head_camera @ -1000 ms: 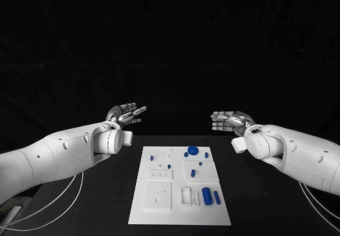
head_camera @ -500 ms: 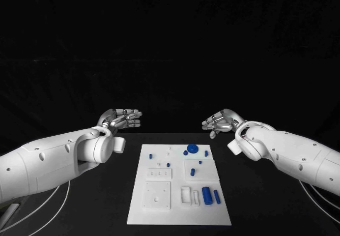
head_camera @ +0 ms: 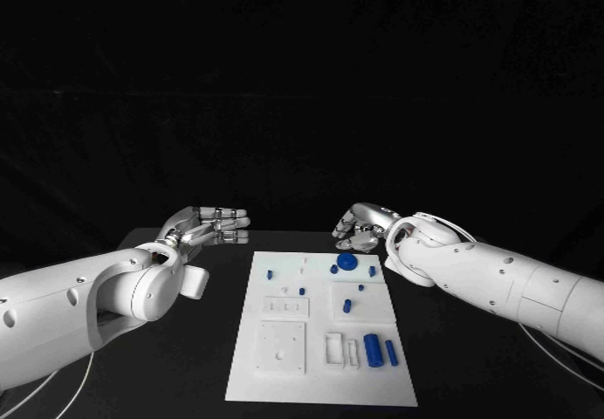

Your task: Assemble the parts on the task board

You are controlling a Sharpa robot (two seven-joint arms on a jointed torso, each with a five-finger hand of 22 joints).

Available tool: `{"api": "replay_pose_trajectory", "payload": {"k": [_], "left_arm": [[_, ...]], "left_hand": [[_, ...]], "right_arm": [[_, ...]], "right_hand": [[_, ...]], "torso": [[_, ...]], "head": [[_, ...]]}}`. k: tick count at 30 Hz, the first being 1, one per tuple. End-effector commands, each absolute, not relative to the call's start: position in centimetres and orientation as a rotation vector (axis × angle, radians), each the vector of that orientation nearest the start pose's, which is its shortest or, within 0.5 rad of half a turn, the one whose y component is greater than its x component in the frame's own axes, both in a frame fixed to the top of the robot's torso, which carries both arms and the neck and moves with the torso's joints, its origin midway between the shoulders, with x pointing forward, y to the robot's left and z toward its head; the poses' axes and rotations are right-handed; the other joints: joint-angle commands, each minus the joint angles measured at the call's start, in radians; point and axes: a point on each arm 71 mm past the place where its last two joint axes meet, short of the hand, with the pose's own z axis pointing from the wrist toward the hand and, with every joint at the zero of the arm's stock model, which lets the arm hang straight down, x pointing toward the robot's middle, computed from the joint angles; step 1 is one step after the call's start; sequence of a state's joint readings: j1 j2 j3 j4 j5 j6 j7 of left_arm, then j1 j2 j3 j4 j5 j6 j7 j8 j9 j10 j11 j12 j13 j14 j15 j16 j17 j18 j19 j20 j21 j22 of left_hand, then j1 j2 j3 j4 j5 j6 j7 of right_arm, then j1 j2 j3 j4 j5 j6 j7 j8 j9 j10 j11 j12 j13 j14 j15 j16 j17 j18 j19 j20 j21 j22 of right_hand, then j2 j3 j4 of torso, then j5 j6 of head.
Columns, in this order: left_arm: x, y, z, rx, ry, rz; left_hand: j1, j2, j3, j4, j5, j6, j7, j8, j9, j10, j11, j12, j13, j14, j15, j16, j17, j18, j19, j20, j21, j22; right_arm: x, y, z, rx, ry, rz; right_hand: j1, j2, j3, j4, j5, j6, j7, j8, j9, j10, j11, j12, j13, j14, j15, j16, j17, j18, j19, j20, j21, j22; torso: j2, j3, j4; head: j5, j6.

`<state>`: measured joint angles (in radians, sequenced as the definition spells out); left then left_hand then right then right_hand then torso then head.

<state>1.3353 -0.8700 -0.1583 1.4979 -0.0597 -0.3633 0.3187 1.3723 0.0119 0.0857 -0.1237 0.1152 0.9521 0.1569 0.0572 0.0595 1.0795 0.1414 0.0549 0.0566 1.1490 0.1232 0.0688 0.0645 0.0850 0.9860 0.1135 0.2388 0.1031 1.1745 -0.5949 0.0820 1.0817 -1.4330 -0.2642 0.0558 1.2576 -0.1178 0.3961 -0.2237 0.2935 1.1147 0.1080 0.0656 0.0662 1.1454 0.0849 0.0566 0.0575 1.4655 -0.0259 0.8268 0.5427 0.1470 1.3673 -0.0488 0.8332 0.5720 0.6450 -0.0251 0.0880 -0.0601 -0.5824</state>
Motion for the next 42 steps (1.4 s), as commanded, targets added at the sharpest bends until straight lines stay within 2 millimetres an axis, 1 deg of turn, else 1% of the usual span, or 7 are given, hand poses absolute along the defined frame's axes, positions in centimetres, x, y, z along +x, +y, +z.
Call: {"api": "replay_pose_trajectory", "payload": {"k": [1,4,12,17,25,37,42], "left_arm": [[49.7,22.7,-15.5,-0.960,1.510,-1.431],[49.4,22.4,-15.2,-0.953,1.514,-1.448],[48.9,21.9,-14.8,-0.944,1.528,-1.471],[48.9,21.8,-14.8,-0.944,1.529,-1.472],[48.9,21.9,-14.8,-0.944,1.530,-1.471],[49.0,22.1,-14.6,-0.945,1.532,-1.469],[49.0,22.2,-14.6,-0.945,1.534,-1.468]], "left_hand": [[-0.009,-0.002,0.000,-0.006,0.001,0.005,-0.001,0.003,0.001,-0.004,0.002,0.003,0.001,0.004,0.000,-0.003,0.001,-0.005,-0.002,-0.005,0.005,0.000],[-0.011,-0.002,-0.002,-0.007,0.001,0.003,0.000,0.003,0.001,-0.004,0.003,0.003,0.001,0.004,0.001,-0.003,0.001,-0.005,-0.003,-0.004,0.006,-0.001],[-0.013,-0.002,-0.006,-0.009,0.001,0.000,0.000,0.003,0.001,-0.008,0.004,0.003,0.001,0.001,0.002,-0.004,0.000,-0.004,-0.003,-0.004,0.009,-0.002],[-0.015,-0.001,-0.009,-0.010,0.000,-0.004,0.001,0.003,0.001,-0.010,0.005,0.003,0.001,-0.001,0.003,-0.003,0.001,-0.003,-0.003,-0.003,0.012,-0.003],[-0.015,0.000,-0.012,-0.012,0.000,-0.007,0.002,0.002,0.001,-0.012,0.005,0.003,0.001,-0.003,0.003,-0.003,0.001,-0.001,-0.004,-0.002,0.014,-0.004],[-0.014,0.002,-0.018,-0.014,0.000,-0.013,0.003,0.002,0.000,-0.014,0.006,0.003,0.001,-0.005,0.004,-0.004,0.001,0.000,-0.006,0.000,0.018,-0.007],[-0.014,0.002,-0.018,-0.014,0.000,-0.013,0.003,0.002,0.000,-0.014,0.006,0.003,0.001,-0.005,0.004,-0.004,0.001,0.000,-0.006,0.000,0.018,-0.007]], "right_arm": [[56.7,-19.6,-18.7,-0.256,1.596,0.460],[56.8,-19.2,-18.7,-0.277,1.586,0.434],[57.1,-19.0,-19.2,-0.322,1.606,0.369],[57.3,-19.1,-19.5,-0.336,1.626,0.332],[57.2,-19.5,-20.0,-0.350,1.658,0.294],[57.0,-20.2,-20.9,-0.355,1.704,0.266],[57.0,-20.3,-21.1,-0.356,1.711,0.260]], "right_hand": [[0.007,-0.015,-0.019,0.005,-0.003,-0.012,0.000,-0.003,-0.002,-0.025,0.003,0.002,0.000,-0.004,0.009,0.020,-0.019,0.024,-0.004,0.010,-0.006,0.007],[0.021,-0.016,-0.038,0.014,0.002,-0.017,0.002,-0.004,-0.002,-0.026,0.004,0.001,0.000,-0.013,0.012,0.054,-0.056,0.040,0.013,0.016,-0.053,-0.004],[0.027,-0.024,-0.059,0.022,0.002,-0.033,0.002,-0.004,-0.003,-0.054,0.006,0.001,0.000,-0.020,0.013,0.080,-0.091,0.042,0.040,0.018,-0.097,0.016],[0.049,-0.025,-0.100,0.042,-0.001,-0.047,0.004,-0.004,-0.004,-0.075,0.008,0.002,0.000,-0.020,0.013,0.089,-0.105,0.043,0.058,0.019,-0.128,0.024],[0.055,-0.030,-0.107,0.057,-0.007,-0.047,0.004,-0.004,-0.003,-0.076,0.008,0.001,0.000,-0.023,0.013,0.095,-0.116,0.042,0.072,0.018,-0.163,0.053],[0.057,-0.032,-0.104,0.062,-0.011,-0.044,0.004,-0.004,-0.003,-0.073,0.008,0.001,0.000,-0.023,0.014,0.098,-0.121,0.041,0.080,0.019,-0.194,0.091],[0.049,-0.033,-0.075,0.050,-0.011,-0.037,0.003,-0.004,-0.003,-0.065,0.007,0.001,0.000,-0.023,0.014,0.099,-0.122,0.040,0.083,0.018,-0.208,0.112]], "torso": [[0.027,-0.0077,0.0247],[0.039,-0.0123,0.0350],[0.062,-0.0190,0.0501],[0.073,-0.0218,0.0538],[0.083,-0.0223,0.0590],[0.096,-0.0260,0.0601],[0.097,-0.0271,0.0626]], "head": [[-0.016,0.005],[-0.031,0.008],[-0.046,0.013],[-0.053,0.017],[-0.057,0.017],[-0.060,0.018],[-0.062,0.017]]}}
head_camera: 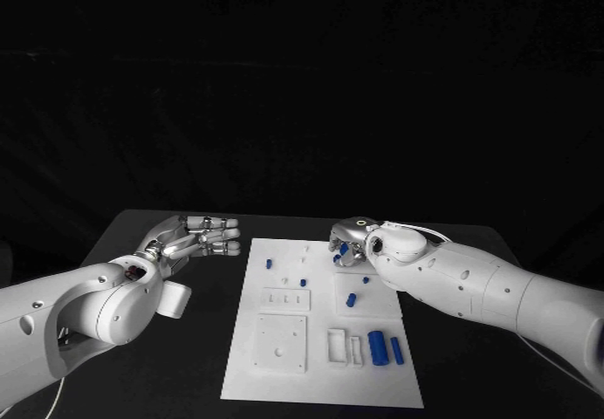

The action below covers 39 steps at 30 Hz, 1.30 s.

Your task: Assemble the parts on the task board

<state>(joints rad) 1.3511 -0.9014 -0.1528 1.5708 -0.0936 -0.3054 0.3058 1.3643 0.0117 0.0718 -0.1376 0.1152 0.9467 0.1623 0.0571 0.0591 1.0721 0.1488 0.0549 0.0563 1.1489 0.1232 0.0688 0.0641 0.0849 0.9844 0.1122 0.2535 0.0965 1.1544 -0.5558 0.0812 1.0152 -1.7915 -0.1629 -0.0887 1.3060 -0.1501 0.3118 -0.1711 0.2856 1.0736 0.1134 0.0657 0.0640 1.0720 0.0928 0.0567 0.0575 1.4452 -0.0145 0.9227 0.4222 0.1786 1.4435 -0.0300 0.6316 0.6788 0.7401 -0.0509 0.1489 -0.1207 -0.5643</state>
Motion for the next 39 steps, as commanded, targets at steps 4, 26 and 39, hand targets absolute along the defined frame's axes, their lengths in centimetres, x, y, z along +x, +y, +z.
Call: {"api": "replay_pose_trajectory", "payload": {"k": [4,26,39], "left_arm": [[48.96,22.20,-14.61,-0.946,1.535,-1.468],[49.02,22.18,-14.65,-0.947,1.542,-1.468],[49.02,22.20,-14.69,-0.949,1.548,-1.466]], "left_hand": [[-0.006,0.003,-0.004,0.000,0.000,-0.007,-0.003,0.002,0.001,-0.006,-0.001,0.003,0.001,-0.005,0.004,-0.004,0.001,0.000,-0.004,0.001,0.004,-0.001],[-0.008,0.005,-0.010,0.001,-0.002,-0.008,-0.002,0.002,0.001,-0.008,-0.001,0.003,0.002,-0.007,0.005,-0.003,0.001,0.001,-0.007,0.002,0.007,-0.006],[-0.007,0.005,-0.014,0.002,-0.007,-0.009,-0.002,0.002,0.001,-0.008,-0.001,0.003,0.002,-0.008,0.006,-0.003,0.001,0.001,-0.008,0.003,0.009,-0.010]], "right_arm": [[57.01,-20.51,-21.26,-0.356,1.713,0.248],[57.07,-20.48,-21.69,-0.356,1.717,0.241],[57.07,-20.52,-21.82,-0.353,1.709,0.241]], "right_hand": [[-0.014,-0.007,0.093,-0.026,-0.013,0.013,-0.004,-0.005,-0.002,0.018,-0.003,0.000,0.000,-0.004,0.002,0.006,-0.001,0.008,0.009,-0.002,-0.014,0.027],[-0.048,-0.005,0.268,-0.021,-0.053,0.067,-0.004,-0.003,0.001,0.083,-0.010,0.001,0.000,-0.006,-0.002,0.011,0.003,0.003,0.011,-0.006,-0.036,0.095],[-0.035,0.020,0.289,-0.019,-0.091,0.111,-0.009,-0.001,0.003,0.142,-0.026,0.000,0.000,-0.005,-0.011,0.011,0.005,-0.003,0.012,-0.013,-0.043,0.113]], "torso": [[0.004,-0.0036,0.0030],[0.015,-0.0095,0.0054],[0.018,-0.0107,0.0032]], "head": [[-0.001,-0.002],[0.000,-0.004],[0.004,-0.001]]}}
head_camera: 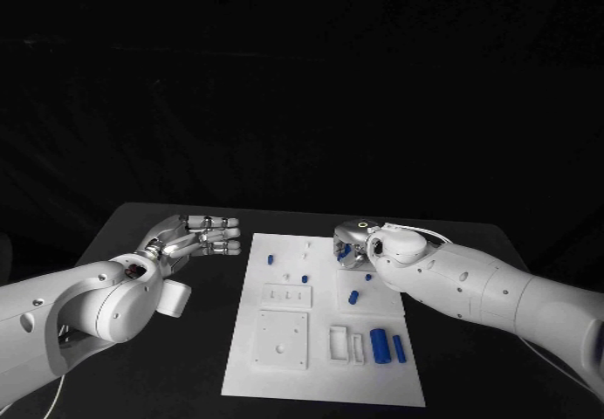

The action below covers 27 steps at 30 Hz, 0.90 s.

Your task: Assemble the parts on the task board

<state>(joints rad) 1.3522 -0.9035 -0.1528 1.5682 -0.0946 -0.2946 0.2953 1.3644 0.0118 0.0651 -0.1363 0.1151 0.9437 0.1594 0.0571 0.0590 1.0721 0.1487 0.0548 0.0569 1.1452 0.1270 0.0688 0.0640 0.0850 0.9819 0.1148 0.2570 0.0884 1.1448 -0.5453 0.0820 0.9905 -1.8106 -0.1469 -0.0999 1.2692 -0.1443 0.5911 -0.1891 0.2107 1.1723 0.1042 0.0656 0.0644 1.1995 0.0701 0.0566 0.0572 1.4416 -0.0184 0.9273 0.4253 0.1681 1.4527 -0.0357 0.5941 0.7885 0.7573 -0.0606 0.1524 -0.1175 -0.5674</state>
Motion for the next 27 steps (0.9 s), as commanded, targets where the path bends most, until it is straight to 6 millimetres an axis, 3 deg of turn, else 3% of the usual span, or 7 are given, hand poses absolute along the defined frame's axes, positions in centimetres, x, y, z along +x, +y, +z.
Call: {"api": "replay_pose_trajectory", "payload": {"k": [1,6,18,27], "left_arm": [[49.0,22.2,-14.7,-0.950,1.548,-1.466],[49.0,22.2,-14.7,-0.951,1.550,-1.465],[49.0,22.4,-14.7,-0.953,1.548,-1.460],[49.0,22.3,-14.7,-0.952,1.548,-1.462]], "left_hand": [[-0.007,0.005,-0.007,0.001,-0.007,-0.006,0.001,0.002,0.001,-0.008,-0.001,0.003,0.001,-0.005,0.002,-0.003,0.001,0.001,-0.005,0.000,0.005,-0.002],[-0.006,0.005,-0.008,0.001,-0.009,-0.006,0.001,0.002,0.001,-0.008,-0.001,0.004,0.001,-0.005,0.002,-0.003,0.001,0.001,-0.005,0.000,0.006,-0.003],[-0.004,0.005,-0.009,0.001,-0.010,-0.005,0.001,0.002,0.001,-0.008,-0.001,0.003,0.001,-0.006,0.002,-0.003,0.001,0.001,-0.006,0.001,0.007,-0.004],[-0.004,0.005,-0.009,0.001,-0.010,-0.005,0.001,0.002,0.001,-0.008,-0.001,0.003,0.001,-0.006,0.002,-0.003,0.001,0.001,-0.006,0.001,0.007,-0.004]], "right_arm": [[57.1,-20.5,-21.8,-0.351,1.702,0.241],[57.1,-20.5,-21.5,-0.345,1.671,0.235],[56.7,-19.4,-20.2,-0.327,1.559,0.246],[56.6,-17.4,-19.1,-0.316,1.491,0.257]], "right_hand": [[0.003,0.016,0.013,-0.002,-0.018,0.016,-0.001,-0.001,0.003,0.018,-0.004,0.001,0.001,-0.001,-0.008,0.007,0.002,0.007,0.003,-0.008,-0.005,0.005],[0.017,0.026,0.037,-0.013,-0.051,0.036,-0.003,-0.002,0.005,0.049,-0.012,0.001,0.001,-0.002,-0.013,0.008,0.005,0.003,-0.001,-0.015,-0.002,0.024],[0.024,0.023,0.052,-0.018,-0.058,0.050,-0.007,-0.002,0.006,0.070,-0.017,0.001,0.002,-0.002,-0.017,0.008,0.013,0.003,-0.003,-0.019,-0.013,0.075],[0.024,0.016,0.064,-0.016,-0.059,0.053,-0.008,-0.002,0.006,0.075,-0.018,0.001,0.002,-0.002,-0.018,0.007,0.018,0.002,0.000,-0.020,-0.025,0.100]], "torso": [[0.002,-0.0010,-0.0004],[0.002,-0.0021,-0.0001],[0.003,-0.0038,-0.0019],[0.005,-0.0051,0.0019]], "head": [[0.001,0.003],[0.001,0.005],[0.006,0.019],[0.009,0.035]]}}
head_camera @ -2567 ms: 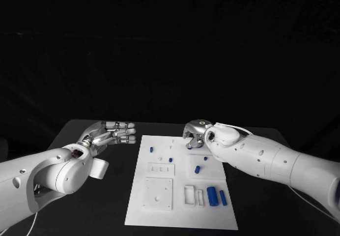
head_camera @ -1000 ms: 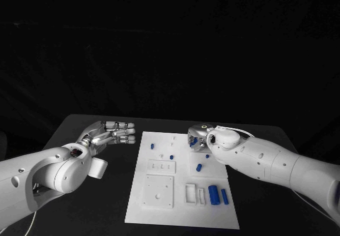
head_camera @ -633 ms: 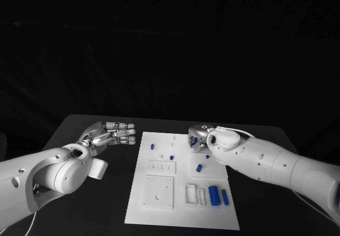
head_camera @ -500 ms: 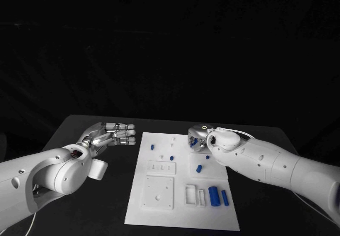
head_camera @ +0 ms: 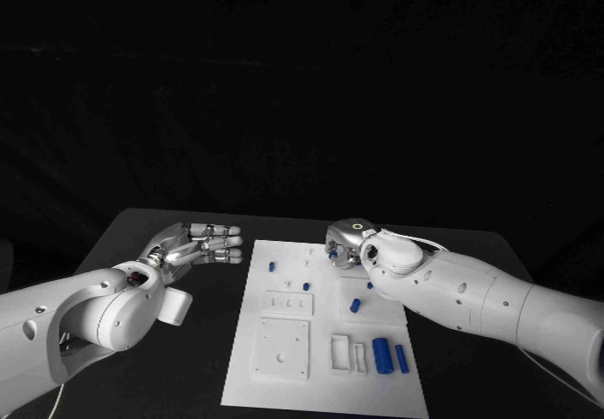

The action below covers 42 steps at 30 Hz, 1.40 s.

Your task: Assemble the parts on the task board

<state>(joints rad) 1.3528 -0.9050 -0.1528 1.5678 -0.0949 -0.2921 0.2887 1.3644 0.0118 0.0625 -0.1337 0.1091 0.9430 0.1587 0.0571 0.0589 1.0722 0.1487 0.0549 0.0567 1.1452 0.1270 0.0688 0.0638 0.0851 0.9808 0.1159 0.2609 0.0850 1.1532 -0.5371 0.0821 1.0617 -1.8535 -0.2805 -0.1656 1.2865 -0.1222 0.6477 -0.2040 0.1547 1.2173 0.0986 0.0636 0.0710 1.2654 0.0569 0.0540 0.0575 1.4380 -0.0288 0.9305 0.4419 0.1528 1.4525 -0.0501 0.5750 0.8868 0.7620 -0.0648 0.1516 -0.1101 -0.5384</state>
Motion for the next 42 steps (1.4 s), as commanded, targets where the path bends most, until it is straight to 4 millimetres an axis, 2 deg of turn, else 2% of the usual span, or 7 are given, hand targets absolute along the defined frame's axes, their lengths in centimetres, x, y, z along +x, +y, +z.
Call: {"api": "replay_pose_trajectory", "payload": {"k": [1,13,20,26,36,42], "left_arm": [[49.0,22.3,-14.7,-0.951,1.548,-1.462],[49.1,21.8,-14.6,-0.946,1.552,-1.471],[49.1,21.5,-14.6,-0.942,1.556,-1.477],[49.1,21.4,-14.5,-0.937,1.556,-1.480],[49.1,21.3,-14.1,-0.930,1.554,-1.485],[49.2,21.2,-14.0,-0.926,1.554,-1.487]], "left_hand": [[-0.004,0.005,-0.007,-0.002,-0.004,-0.004,0.001,0.002,0.001,-0.008,-0.001,0.003,0.001,-0.006,0.002,-0.003,0.001,0.001,-0.005,-0.001,0.003,-0.001],[-0.003,0.006,-0.008,-0.003,-0.004,-0.005,0.001,0.002,0.001,-0.010,0.000,0.003,0.001,-0.007,0.003,-0.004,0.001,0.001,-0.005,0.000,0.005,-0.004],[-0.003,0.006,-0.008,-0.003,-0.004,-0.005,0.001,0.002,0.001,-0.010,0.000,0.003,0.001,-0.007,0.003,-0.004,0.001,0.001,-0.005,0.000,0.005,-0.004],[-0.003,0.007,-0.008,-0.004,-0.004,-0.004,0.001,0.002,0.001,-0.010,0.000,0.003,0.001,-0.008,0.003,-0.004,0.001,0.002,-0.006,0.000,0.006,-0.004],[-0.003,0.007,-0.008,-0.004,-0.004,-0.004,0.001,0.002,0.001,-0.010,0.000,0.003,0.001,-0.008,0.003,-0.004,0.001,0.002,-0.006,0.000,0.006,-0.004],[-0.003,0.007,-0.008,-0.004,-0.004,-0.004,0.001,0.002,0.001,-0.010,0.000,0.003,0.001,-0.008,0.003,-0.004,0.001,0.002,-0.006,0.000,0.006,-0.004]], "right_arm": [[56.6,-17.3,-19.1,-0.315,1.487,0.257],[57.1,-14.8,-18.7,-0.301,1.436,0.253],[57.4,-13.8,-18.8,-0.300,1.425,0.248],[57.7,-13.5,-19.0,-0.301,1.424,0.241],[57.9,-13.2,-19.2,-0.303,1.431,0.235],[58.0,-13.3,-19.3,-0.306,1.441,0.228]], "right_hand": [[0.007,-0.006,0.008,-0.001,-0.003,0.008,-0.003,0.000,0.000,0.009,-0.005,0.004,0.001,0.001,-0.008,0.004,0.002,0.018,0.000,-0.006,-0.006,0.002],[0.007,-0.012,0.015,-0.002,0.001,0.009,-0.003,0.000,0.000,0.009,-0.005,0.004,0.001,0.001,-0.009,0.003,0.004,0.017,0.003,-0.007,-0.017,0.021],[0.007,-0.013,0.017,-0.003,0.003,0.009,-0.003,0.000,-0.001,0.009,-0.005,0.004,0.001,0.001,-0.009,0.003,0.005,0.018,0.003,-0.007,-0.019,0.025],[0.005,-0.013,0.018,-0.004,0.005,0.010,-0.003,0.000,-0.001,0.009,-0.005,0.004,0.001,0.001,-0.010,0.003,0.006,0.018,0.005,-0.008,-0.025,0.033],[0.005,-0.013,0.018,-0.004,0.006,0.010,-0.003,0.000,-0.001,0.009,-0.005,0.004,0.001,0.001,-0.010,0.003,0.006,0.018,0.005,-0.008,-0.026,0.035],[0.004,-0.014,0.017,-0.005,0.007,0.010,-0.003,0.000,-0.001,0.009,-0.005,0.004,0.001,0.000,-0.010,0.002,0.006,0.018,0.006,-0.008,-0.031,0.040]], "torso": [[0.001,-0.0007,0.0029],[0.002,-0.0024,0.0055],[0.003,-0.0069,0.0142],[0.005,-0.0108,0.0203],[0.009,-0.0146,0.0241],[0.010,-0.0154,0.0241]], "head": [[0.002,0.006],[0.005,0.012],[0.002,0.011],[-0.002,0.012],[-0.003,0.014],[-0.001,0.011]]}}
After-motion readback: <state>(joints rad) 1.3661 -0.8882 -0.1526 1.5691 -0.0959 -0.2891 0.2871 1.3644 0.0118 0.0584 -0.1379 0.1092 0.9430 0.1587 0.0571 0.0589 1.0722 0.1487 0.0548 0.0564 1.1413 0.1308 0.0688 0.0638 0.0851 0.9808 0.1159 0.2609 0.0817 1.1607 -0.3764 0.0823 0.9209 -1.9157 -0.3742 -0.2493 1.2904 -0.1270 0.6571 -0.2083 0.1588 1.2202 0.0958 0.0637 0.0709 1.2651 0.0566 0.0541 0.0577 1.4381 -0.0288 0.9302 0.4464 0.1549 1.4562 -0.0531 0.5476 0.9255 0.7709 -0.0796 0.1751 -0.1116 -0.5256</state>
